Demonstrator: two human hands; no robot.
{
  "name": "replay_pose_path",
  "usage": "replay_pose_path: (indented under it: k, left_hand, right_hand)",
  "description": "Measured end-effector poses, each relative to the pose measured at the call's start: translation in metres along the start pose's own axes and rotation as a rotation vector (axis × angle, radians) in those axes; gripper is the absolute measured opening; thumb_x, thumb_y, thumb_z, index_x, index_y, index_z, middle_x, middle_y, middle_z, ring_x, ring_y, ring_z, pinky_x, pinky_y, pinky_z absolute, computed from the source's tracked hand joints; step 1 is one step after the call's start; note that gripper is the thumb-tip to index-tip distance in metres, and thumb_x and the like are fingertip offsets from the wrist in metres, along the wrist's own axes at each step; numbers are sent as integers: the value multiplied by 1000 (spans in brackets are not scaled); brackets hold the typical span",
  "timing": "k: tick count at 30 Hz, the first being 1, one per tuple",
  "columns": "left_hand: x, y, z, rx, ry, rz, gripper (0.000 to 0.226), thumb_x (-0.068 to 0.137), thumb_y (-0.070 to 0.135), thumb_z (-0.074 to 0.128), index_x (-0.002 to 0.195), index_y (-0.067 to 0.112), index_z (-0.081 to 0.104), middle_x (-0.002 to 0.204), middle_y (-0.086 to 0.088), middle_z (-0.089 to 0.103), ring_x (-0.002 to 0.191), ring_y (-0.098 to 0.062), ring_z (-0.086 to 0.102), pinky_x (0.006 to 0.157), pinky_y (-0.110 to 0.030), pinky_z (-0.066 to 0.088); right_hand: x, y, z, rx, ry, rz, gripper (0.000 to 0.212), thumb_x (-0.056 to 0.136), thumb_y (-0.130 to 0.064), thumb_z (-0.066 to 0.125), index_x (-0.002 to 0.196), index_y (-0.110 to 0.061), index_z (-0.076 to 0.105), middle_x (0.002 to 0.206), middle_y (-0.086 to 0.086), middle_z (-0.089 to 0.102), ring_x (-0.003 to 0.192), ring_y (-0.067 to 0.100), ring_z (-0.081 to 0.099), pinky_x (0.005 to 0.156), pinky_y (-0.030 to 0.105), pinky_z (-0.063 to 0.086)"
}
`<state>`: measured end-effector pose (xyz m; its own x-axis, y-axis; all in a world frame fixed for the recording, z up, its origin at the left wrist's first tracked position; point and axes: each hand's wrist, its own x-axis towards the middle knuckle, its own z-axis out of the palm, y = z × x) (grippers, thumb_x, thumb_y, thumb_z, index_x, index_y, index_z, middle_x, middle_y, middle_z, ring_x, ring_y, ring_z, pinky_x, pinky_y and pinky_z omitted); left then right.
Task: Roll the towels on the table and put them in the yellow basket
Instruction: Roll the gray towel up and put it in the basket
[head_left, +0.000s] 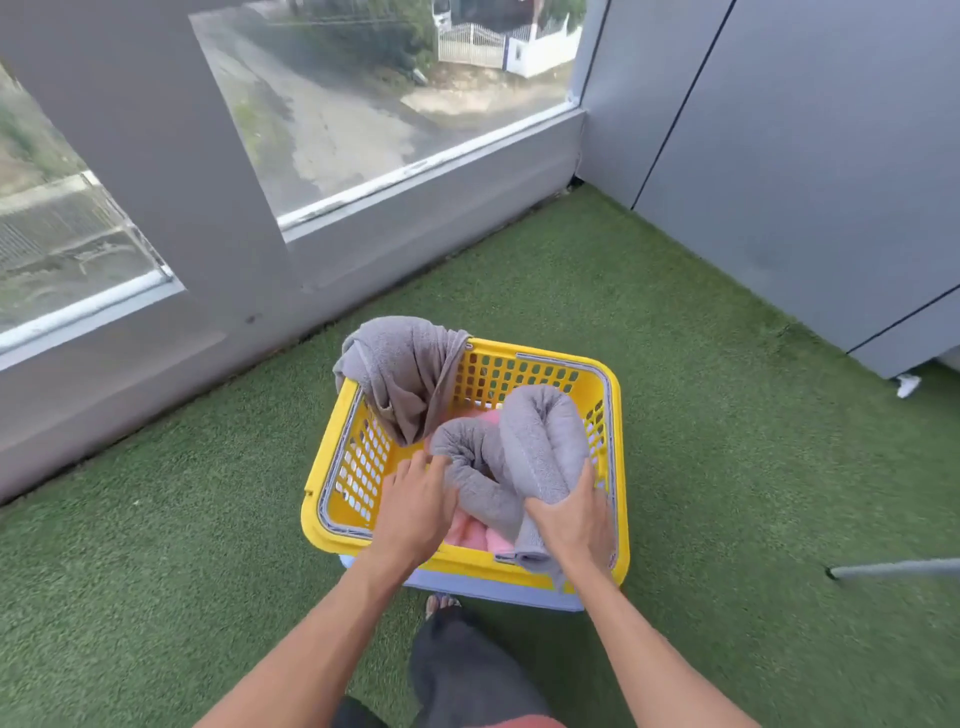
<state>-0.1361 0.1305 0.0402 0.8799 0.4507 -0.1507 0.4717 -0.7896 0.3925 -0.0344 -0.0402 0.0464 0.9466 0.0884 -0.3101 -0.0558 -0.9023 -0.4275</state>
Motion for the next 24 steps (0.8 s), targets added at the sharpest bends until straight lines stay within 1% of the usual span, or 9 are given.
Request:
replay_pose_path:
  k: [3,5,9,11,13,14,17,20,24]
  left_hand:
    - [42,-3,7,3,-54,5,35,93,36,47,123,17,54,116,-7,55,107,-31,54,86,-43,46]
    - [65,-8,16,15,-91,-3,34,94,35,48,123,18,54,116,-6,55,108,-30,53,85,-42,44]
    - [97,-30,39,-11,-134,-22,46,86,43,34,116,19,58,107,-7,58,97,-32,58,77,-42,47]
    - [114,-46,47,-26,-140,-54,43,89,41,39,118,15,58,108,-9,57,97,-34,58,78,-43,48]
    - [134,-59,52,-55,-126,-107,33,93,31,52,118,11,58,110,-11,56,98,-36,56,82,-44,48]
    - [146,-65,54,-73,-116,-129,31,93,28,54,118,10,58,110,-12,56,99,-36,56,84,-45,47]
    - [183,-75,54,-157,-67,-169,29,94,25,54,118,9,58,109,-13,56,100,-37,56,86,-46,46]
    - [214,-77,55,-237,-16,-195,32,95,28,54,122,11,58,109,-11,58,99,-34,59,82,-42,46]
    - [235,-73,72,-318,45,-239,22,91,31,61,104,13,62,98,-8,59,92,-33,60,73,-42,47]
  right_hand:
    - [33,-13,26,-56,-25,82,106,68,-55,68,150,-19,10,135,17,47,119,36,48,91,46,44]
    - [47,-13,51,-136,-78,106,107,71,-60,64,151,-19,5,139,19,43,124,37,45,97,48,41]
    - [56,3,90,-301,-306,162,106,78,-61,60,151,-19,-4,148,24,27,137,40,28,108,46,29]
    - [59,3,99,-373,-322,152,105,78,-63,60,151,-24,-5,152,24,18,140,42,18,109,49,27]
    - [69,-8,103,-440,-236,20,98,80,-61,60,153,-30,3,158,18,10,145,38,8,110,55,24]
    - [79,-18,105,-434,-178,-87,91,81,-57,62,152,-33,11,158,16,13,146,37,10,110,57,26]
    - [122,-58,115,-303,-46,-446,67,80,-36,71,140,-34,43,149,13,36,139,34,30,99,56,42]
    - [177,-110,120,-285,2,-706,56,80,-23,68,132,-34,52,141,10,44,131,31,39,96,48,45]
    - [241,-159,120,-352,63,-968,49,78,-19,70,124,-32,60,134,11,50,123,32,46,85,43,45]
